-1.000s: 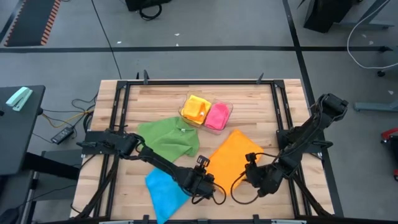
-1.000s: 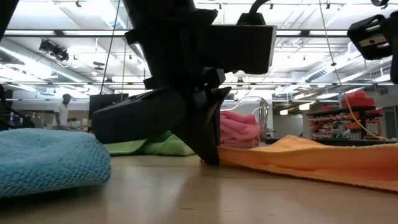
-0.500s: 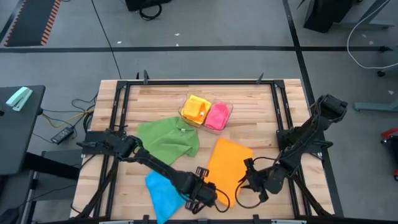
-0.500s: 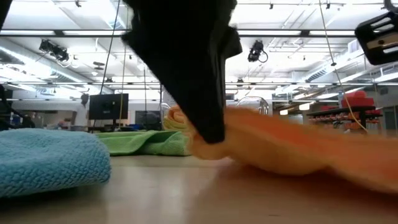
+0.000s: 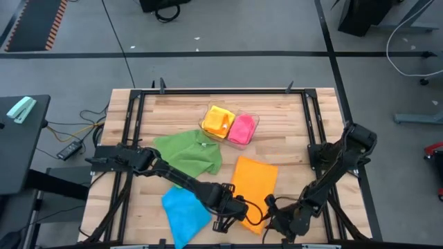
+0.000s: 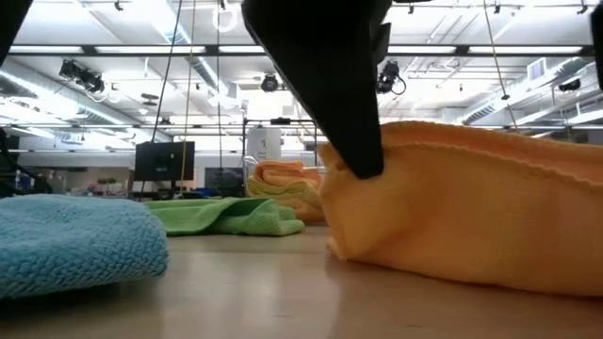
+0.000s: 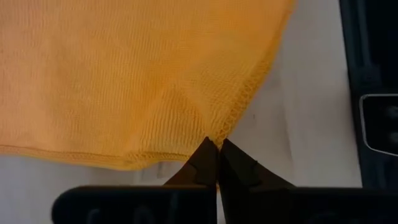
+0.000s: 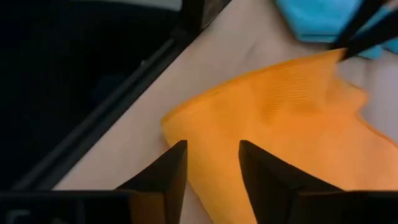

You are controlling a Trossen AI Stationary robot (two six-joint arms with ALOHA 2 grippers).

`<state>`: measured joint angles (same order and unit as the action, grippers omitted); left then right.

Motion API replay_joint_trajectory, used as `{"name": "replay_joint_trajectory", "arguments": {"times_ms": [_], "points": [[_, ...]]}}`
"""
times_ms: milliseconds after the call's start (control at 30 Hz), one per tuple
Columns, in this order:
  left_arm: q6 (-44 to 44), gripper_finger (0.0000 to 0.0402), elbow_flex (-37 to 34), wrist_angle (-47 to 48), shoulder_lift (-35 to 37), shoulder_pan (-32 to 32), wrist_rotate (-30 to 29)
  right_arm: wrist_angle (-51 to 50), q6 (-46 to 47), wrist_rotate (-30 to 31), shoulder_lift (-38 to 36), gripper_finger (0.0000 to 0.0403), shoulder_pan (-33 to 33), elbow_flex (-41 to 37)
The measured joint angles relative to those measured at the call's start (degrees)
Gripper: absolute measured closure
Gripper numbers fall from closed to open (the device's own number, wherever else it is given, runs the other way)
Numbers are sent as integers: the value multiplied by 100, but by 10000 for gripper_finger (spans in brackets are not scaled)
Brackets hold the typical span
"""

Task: Fold microfiber towels
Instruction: Fold the orange microfiber cloth

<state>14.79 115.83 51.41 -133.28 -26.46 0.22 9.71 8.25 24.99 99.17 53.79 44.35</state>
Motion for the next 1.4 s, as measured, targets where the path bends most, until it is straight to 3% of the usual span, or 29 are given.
{"name": "replay_joint_trajectory", "arguments": {"times_ms": [233,500,633,900,1133,1400], "points": [[145,382,0,98,0,-15,23,-57,-1016,-111,757,191,5,719],[85,387,0,250,0,0,14,-193,-1277,-456,922,195,-145,857],[95,376,0,248,0,4,4,-339,-1143,-544,938,213,-275,857],[142,394,0,219,0,6,5,-676,-1076,-782,1043,281,-371,862],[268,371,0,215,0,57,5,-843,-862,-1118,1046,331,-539,879],[-220,391,0,-86,0,46,1,-1061,-869,-1299,891,387,-491,853]]}}
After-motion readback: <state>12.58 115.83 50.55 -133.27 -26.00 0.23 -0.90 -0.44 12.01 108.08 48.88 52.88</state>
